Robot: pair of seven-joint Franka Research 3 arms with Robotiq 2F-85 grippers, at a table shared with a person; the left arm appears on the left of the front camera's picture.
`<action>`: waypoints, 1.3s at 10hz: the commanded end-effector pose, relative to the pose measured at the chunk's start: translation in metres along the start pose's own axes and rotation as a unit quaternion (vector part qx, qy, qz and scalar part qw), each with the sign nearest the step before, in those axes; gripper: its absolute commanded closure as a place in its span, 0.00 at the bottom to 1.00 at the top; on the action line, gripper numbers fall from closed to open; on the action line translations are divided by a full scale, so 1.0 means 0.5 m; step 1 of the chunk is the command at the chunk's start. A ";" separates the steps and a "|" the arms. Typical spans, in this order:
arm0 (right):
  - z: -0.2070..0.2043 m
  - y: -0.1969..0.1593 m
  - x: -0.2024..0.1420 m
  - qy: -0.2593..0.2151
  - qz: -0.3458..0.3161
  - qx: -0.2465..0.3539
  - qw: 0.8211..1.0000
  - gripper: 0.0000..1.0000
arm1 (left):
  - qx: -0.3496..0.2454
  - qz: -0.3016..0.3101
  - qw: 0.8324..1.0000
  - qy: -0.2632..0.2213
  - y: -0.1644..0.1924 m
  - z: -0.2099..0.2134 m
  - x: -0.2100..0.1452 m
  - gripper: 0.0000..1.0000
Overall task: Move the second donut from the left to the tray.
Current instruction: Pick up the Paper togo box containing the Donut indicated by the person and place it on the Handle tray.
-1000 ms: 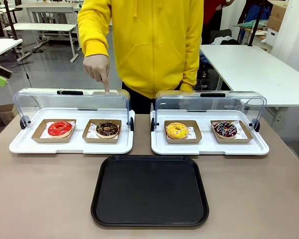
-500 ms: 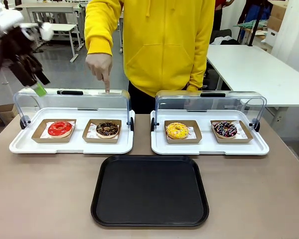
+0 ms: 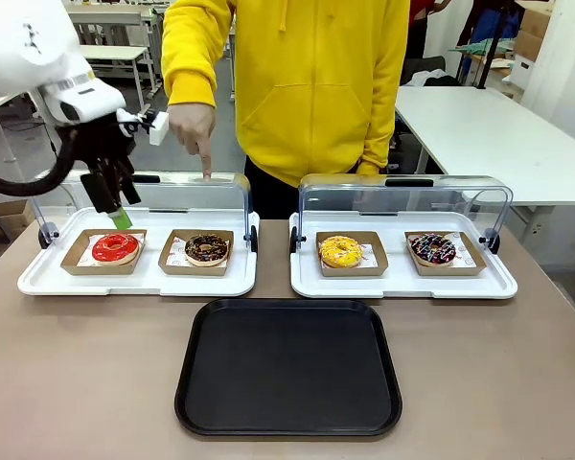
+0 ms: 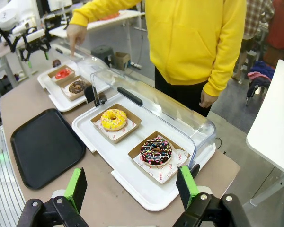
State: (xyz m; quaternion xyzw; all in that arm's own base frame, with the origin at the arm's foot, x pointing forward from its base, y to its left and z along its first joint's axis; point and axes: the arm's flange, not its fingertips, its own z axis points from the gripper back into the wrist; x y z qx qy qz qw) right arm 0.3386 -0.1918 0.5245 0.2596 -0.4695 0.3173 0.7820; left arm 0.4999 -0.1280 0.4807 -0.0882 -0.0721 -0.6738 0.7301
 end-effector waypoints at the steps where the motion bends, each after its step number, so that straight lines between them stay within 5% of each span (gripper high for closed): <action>1: -0.002 -0.005 0.003 -0.015 0.011 0.000 1.000 0.00 | 0.051 -0.012 0.999 -0.005 -0.011 -0.055 0.004 0.00; 6: -0.002 -0.005 0.003 -0.015 0.011 0.000 1.000 0.00 | 0.074 -0.070 0.995 0.025 0.033 -0.198 0.035 0.00; 13: -0.002 -0.005 0.003 -0.015 0.011 0.000 1.000 0.00 | 0.061 -0.061 0.996 0.019 0.035 -0.222 0.037 0.00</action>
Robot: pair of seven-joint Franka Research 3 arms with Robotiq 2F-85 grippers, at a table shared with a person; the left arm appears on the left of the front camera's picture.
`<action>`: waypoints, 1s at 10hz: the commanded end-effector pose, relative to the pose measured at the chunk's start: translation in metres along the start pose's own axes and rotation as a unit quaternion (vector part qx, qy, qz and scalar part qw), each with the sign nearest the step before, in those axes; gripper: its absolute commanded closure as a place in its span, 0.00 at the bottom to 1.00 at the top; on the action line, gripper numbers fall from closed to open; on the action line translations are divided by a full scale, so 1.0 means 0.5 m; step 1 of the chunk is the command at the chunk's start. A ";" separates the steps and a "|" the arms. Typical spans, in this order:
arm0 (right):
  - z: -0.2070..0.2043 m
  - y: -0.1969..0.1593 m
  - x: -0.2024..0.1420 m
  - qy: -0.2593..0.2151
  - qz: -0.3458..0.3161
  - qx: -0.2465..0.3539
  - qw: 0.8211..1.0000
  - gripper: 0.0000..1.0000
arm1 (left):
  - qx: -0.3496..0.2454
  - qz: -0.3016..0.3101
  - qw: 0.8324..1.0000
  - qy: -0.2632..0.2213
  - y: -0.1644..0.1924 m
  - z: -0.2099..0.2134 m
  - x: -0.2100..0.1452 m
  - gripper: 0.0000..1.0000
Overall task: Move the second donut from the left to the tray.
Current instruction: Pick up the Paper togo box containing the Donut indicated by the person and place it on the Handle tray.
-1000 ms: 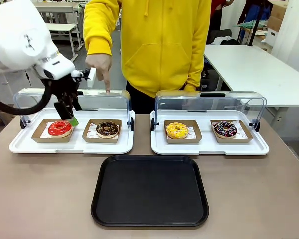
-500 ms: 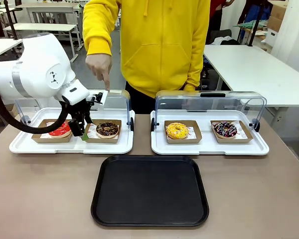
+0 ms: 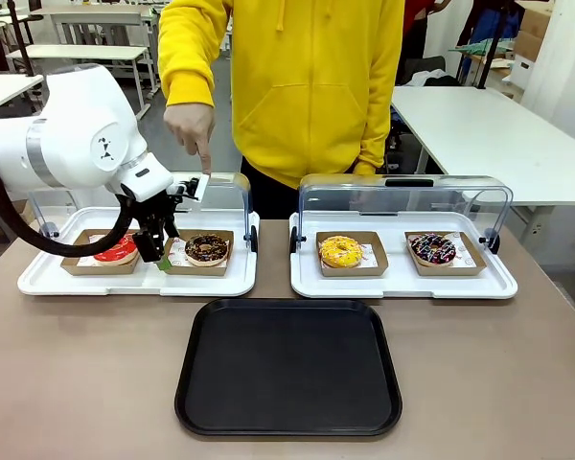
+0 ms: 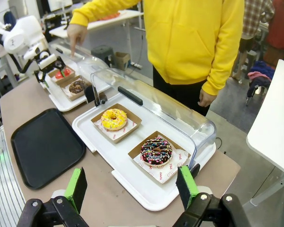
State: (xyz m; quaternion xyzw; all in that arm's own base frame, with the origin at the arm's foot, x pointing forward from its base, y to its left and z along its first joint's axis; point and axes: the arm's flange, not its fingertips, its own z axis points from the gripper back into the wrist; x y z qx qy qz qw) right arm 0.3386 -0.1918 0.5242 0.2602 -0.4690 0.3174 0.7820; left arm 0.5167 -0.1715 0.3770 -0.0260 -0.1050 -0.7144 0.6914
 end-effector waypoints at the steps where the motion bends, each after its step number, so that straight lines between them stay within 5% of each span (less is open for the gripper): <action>1: -0.002 -0.005 0.004 -0.015 0.012 0.000 1.000 0.00 | -0.006 -0.003 1.000 0.006 0.003 -0.017 -0.005 0.00; 10: -0.002 -0.005 0.004 -0.015 0.012 0.000 1.000 0.00 | -0.010 -0.014 1.000 0.019 0.051 -0.072 -0.035 0.00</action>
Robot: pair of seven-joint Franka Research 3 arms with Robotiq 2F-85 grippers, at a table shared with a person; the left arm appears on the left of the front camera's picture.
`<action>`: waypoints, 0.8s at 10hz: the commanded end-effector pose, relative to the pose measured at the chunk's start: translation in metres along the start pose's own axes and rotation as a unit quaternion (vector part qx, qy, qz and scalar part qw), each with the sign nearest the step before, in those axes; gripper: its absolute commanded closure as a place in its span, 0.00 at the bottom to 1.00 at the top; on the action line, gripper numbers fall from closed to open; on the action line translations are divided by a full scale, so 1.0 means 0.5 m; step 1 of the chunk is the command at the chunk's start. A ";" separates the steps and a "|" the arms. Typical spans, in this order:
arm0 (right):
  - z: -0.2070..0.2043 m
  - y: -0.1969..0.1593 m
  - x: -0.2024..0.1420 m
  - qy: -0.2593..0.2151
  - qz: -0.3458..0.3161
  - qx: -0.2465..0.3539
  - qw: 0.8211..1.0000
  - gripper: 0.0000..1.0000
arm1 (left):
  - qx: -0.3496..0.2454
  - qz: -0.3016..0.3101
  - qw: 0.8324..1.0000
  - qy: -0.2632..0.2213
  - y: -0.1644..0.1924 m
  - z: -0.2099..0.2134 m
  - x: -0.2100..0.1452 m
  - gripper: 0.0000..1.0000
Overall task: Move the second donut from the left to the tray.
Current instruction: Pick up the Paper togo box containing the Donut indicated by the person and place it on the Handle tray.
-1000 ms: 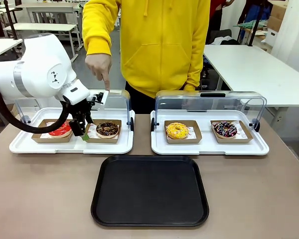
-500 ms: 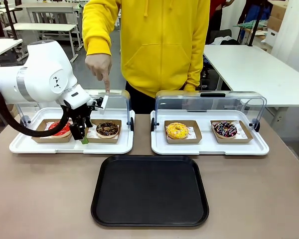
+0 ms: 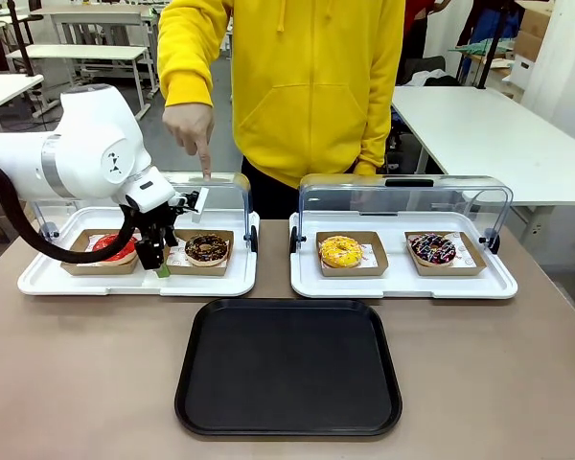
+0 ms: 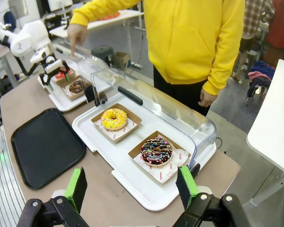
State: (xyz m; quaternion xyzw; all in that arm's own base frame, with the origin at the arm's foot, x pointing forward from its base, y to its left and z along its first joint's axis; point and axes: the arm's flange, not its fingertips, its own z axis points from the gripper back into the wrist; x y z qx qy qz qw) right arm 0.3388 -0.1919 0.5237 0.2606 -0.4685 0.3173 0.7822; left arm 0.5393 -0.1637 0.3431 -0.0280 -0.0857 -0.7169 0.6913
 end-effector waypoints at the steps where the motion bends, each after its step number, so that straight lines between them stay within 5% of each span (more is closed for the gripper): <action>1: -0.001 -0.005 0.005 -0.016 0.012 -0.001 1.000 0.00 | 0.005 -0.011 1.000 0.013 0.022 -0.010 -0.009 0.00; 8: -0.001 -0.005 0.005 -0.016 0.012 -0.001 1.000 0.00 | -0.017 -0.019 1.000 0.015 0.046 -0.047 -0.008 0.00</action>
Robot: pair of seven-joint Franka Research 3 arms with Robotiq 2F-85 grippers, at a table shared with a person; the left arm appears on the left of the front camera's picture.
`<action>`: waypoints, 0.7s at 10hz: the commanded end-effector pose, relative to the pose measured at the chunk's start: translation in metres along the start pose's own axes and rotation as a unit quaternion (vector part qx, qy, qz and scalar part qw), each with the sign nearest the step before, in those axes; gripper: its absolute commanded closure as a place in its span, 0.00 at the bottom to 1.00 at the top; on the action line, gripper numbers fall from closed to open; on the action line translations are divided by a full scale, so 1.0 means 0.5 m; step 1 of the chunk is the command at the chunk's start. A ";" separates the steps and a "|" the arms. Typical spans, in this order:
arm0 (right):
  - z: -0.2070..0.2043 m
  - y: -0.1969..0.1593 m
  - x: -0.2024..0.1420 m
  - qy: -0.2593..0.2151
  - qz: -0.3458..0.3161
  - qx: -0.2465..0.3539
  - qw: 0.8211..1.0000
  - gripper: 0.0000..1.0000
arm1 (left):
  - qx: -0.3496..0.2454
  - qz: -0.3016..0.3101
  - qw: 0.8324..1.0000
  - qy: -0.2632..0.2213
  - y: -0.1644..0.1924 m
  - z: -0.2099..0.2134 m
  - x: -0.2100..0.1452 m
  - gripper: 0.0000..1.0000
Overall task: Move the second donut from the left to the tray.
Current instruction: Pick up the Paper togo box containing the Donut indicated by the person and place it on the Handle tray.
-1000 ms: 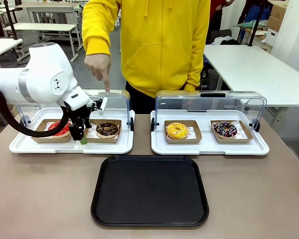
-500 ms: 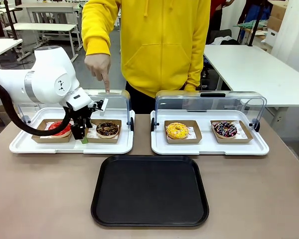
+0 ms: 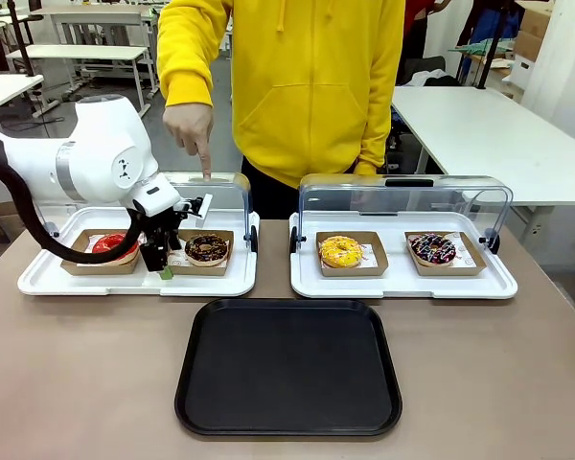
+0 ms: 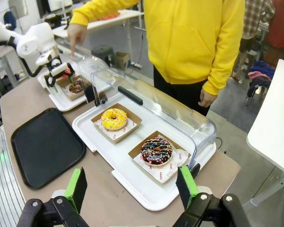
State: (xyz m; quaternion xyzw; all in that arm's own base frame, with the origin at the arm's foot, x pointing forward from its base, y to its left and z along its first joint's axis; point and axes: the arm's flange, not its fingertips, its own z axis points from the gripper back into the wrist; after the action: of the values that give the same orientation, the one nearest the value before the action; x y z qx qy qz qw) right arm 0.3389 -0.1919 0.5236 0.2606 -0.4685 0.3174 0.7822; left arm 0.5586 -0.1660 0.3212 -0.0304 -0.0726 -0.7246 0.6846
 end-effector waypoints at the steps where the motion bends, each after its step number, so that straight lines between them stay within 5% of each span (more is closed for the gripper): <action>1: -0.001 -0.004 0.005 -0.016 0.012 -0.001 1.000 0.00 | -0.006 -0.009 1.000 0.008 0.011 -0.005 -0.004 0.00; 2: -0.001 -0.004 0.005 -0.016 0.012 -0.001 1.000 0.00 | -0.006 -0.009 1.000 0.006 0.009 -0.003 -0.005 0.58; 3: -0.001 -0.004 0.005 -0.016 0.012 -0.001 1.000 0.00 | -0.007 -0.009 1.000 0.005 0.007 0.000 -0.004 0.58; 4: -0.001 -0.004 0.005 -0.016 0.012 -0.001 1.000 0.00 | -0.007 -0.008 1.000 0.007 0.004 0.002 -0.004 1.00; 5: -0.001 -0.004 0.005 -0.016 0.012 -0.001 1.000 0.00 | -0.010 -0.009 1.000 0.008 0.002 0.003 -0.003 0.63; 6: -0.001 -0.004 0.005 -0.016 0.012 -0.001 1.000 0.00 | -0.010 -0.008 1.000 0.009 0.000 0.004 -0.003 1.00; 7: -0.001 -0.004 0.005 -0.016 0.012 -0.001 1.000 0.00 | -0.010 -0.005 1.000 0.011 -0.002 0.005 -0.003 1.00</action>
State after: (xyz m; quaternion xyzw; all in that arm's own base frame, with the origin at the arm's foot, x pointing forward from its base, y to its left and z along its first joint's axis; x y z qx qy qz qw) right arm 0.3389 -0.1919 0.5236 0.2606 -0.4685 0.3175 0.7822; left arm 0.5593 -0.1660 0.3189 -0.0354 -0.0672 -0.7252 0.6843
